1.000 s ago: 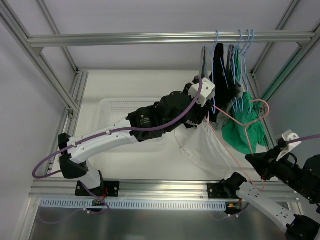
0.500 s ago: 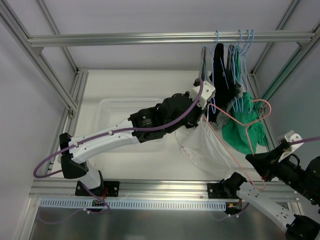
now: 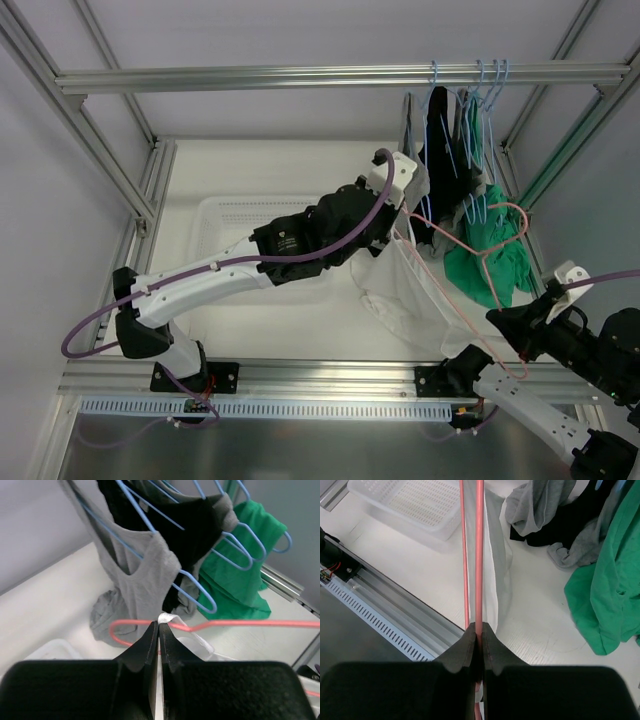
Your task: Remove the tank top from the hanger
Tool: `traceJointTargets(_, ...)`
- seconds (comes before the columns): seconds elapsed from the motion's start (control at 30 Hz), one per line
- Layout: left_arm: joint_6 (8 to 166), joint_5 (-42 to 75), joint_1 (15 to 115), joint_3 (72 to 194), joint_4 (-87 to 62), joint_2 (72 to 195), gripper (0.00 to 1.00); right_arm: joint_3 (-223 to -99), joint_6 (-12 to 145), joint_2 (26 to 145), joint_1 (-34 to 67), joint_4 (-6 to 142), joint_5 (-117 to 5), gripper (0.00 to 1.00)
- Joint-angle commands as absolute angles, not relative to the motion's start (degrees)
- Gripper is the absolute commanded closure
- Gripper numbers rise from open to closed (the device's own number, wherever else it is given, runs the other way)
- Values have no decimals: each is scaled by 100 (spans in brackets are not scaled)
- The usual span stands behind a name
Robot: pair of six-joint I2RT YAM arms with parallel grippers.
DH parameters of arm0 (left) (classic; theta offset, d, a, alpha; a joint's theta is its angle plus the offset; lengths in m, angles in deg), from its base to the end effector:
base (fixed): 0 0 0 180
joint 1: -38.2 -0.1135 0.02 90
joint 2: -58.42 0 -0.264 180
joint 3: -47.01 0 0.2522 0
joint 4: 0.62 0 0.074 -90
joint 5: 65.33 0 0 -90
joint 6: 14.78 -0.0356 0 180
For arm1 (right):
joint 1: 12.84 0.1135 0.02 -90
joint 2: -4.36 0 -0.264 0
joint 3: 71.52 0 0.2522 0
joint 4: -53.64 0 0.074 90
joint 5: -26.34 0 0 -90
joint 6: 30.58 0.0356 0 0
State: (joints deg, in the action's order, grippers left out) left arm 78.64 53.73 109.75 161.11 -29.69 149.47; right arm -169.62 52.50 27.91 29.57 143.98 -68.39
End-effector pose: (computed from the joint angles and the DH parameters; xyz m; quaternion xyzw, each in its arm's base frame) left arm 0.1308 -0.3374 0.4652 0.2640 0.6900 -0.2461 0.6274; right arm -0.0346 -0.0355 0.4323 -0.3099 0.7345 0.1524 0.5841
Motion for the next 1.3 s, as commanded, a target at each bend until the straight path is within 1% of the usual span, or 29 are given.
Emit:
traceJointTargets(0.0, 7882, 6079, 10939, 16193, -2677, 14587, 100, -16843, 5010, 2634, 2979, 14299, -6542, 100)
traceJointTargets(0.2, 8118, 6852, 10895, 16317, -2633, 14622, 100, -16931, 4843, 2440, 2979, 14510, -6427, 100)
traceJointTargets(0.3, 8399, 7186, 10816, 16185, -2642, 14535, 100, -17010, 4747, 2230, 2979, 14501, -6102, 100)
traceJointTargets(0.43, 8629, 7143, 10667, 15992, -2659, 14385, 100, -17142, 4667, 2001, 2979, 14475, -5891, 100)
traceJointTargets(0.63, 9015, 6889, 10640, 15764, -2650, 14192, 100, -17168, 4711, 1746, 2979, 14282, -6075, 100)
traceJointTargets(0.7, 9269, 6670, 10649, 15649, -2650, 14078, 100, -17063, 4816, 1693, 2979, 14063, -6198, 100)
traceJointTargets(0.73, 9349, 6268, 10657, 15527, -2633, 14043, 100, -16993, 4843, 1649, 2979, 13931, -6259, 100)
traceJointTargets(0.8, 9612, 5879, 10719, 15334, -2624, 13902, 100, -16783, 5052, 1579, 2979, 13186, -6330, 100)
traceJointTargets(0.83, 9753, 5695, 10745, 15019, -2572, 13841, 100, -16468, 5132, 1474, 2970, 12878, -6531, 100)
traceJointTargets(0.87, 9937, 5293, 10763, 14825, -2467, 13657, 100, -16274, 5177, 1403, 2953, 12153, -6533, 100)
traceJointTargets(0.9, 10000, 5141, 10833, 14588, -2309, 13534, 100, -16080, 5203, 1342, 2944, 11763, -6541, 100)
traceJointTargets(0.93, 10035, 4991, 10894, 14028, -1777, 13393, 100, -15704, 5195, 1246, 2909, 11411, -6559, 100)
traceJointTargets(0.97, 10009, 4633, 10956, 13753, -1485, 13122, 100, -15526, 5195, 1227, 2891, 10694, -6568, 100)
traceJointTargets(1.0, 9983, 4508, 11122, 13489, -1125, 12998, 100, -15342, 5203, 1210, 2874, 10321, -6559, 100)
traceJointTargets(1.03, 9913, 4411, 11236, 13139, -643, 12909, 100, -15183, 5273, 1244, 2839, 10004, -6524, 100)
traceJointTargets(1.07, 9599, 4314, 11368, 13039, -446, 12821, 100, -14895, 5326, 1349, 2829, 9357, -6506, 100)
traceJointTargets(1.13, 9115, 4103, 11867, 12881, -103, 12838, 100, -14647, 5440, 1542, 2803, 8747, -6524, 100)
traceJointTargets(1.17, 8704, 4015, 12027, 12863, 116, 12934, 100, -14454, 5467, 1752, 2803, 8161, -6550, 100)
traceJointTargets(1.23, 8481, 3646, 12334, 12802, 214, 13110, 100, -14242, 5555, 1947, 2794, 7535, -6707, 100)
traceJointTargets(1.27, 8367, 3532, 12397, 12740, 345, 13145, 100, -13980, 5572, 2017, 2794, 6835, -6717, 100)
